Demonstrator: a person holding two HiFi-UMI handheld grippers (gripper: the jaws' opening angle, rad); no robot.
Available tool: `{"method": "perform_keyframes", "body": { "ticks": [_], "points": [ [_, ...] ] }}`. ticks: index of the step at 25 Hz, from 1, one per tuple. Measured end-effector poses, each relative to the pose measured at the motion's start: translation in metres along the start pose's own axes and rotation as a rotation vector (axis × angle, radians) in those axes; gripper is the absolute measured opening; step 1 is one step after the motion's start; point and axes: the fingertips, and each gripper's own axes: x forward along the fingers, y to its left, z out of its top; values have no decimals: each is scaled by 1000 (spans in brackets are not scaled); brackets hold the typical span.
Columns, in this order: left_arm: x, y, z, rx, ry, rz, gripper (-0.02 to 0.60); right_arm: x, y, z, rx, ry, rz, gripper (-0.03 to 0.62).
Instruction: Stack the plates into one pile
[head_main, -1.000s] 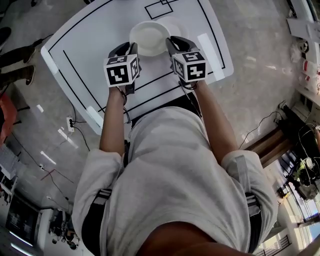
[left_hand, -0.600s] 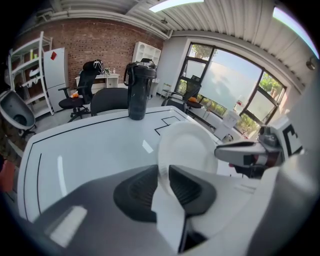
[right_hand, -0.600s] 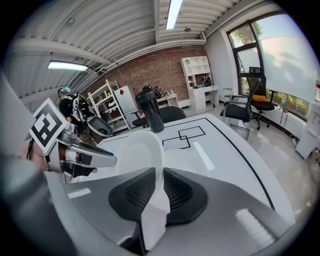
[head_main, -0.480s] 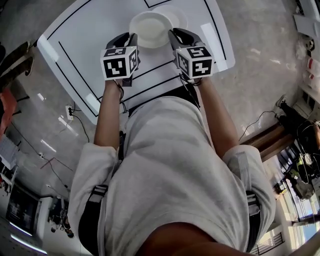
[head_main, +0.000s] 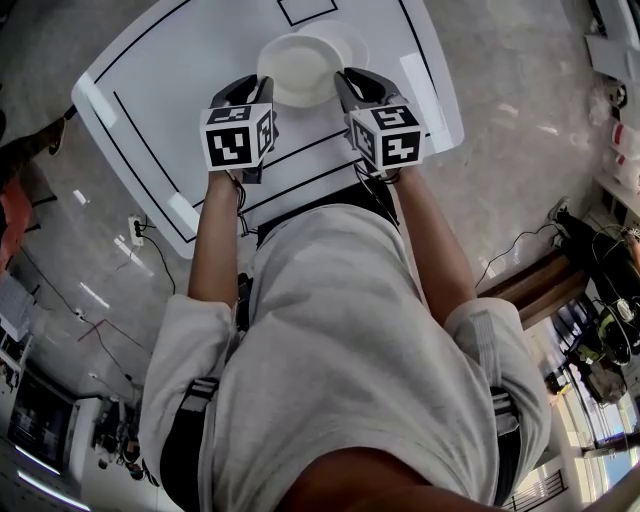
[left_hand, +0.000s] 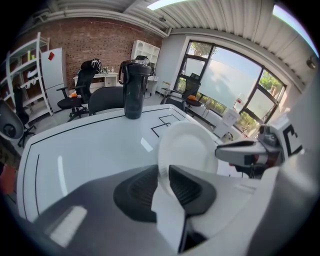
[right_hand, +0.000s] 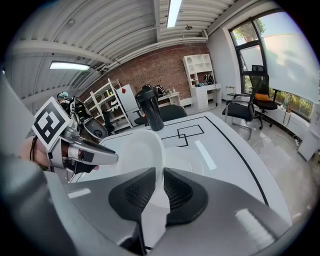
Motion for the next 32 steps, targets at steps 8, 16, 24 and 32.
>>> {"method": "perform_keyframes", "body": {
  "ticks": [8,16,24,32],
  "points": [
    [8,-8,2,3,2,-8,71,-1,-10,-2,4,1,-14,54],
    [20,-24,11,21,15,-26,71,-8,-30,-1,20,3,-34,55],
    [35,-31,12,36,40,-36,71,-6,-44,-7,31,18,-55,55],
    [50,-29,6,48,72,-27,71,5,-52,-13,30,46,-55,55]
  ]
}}
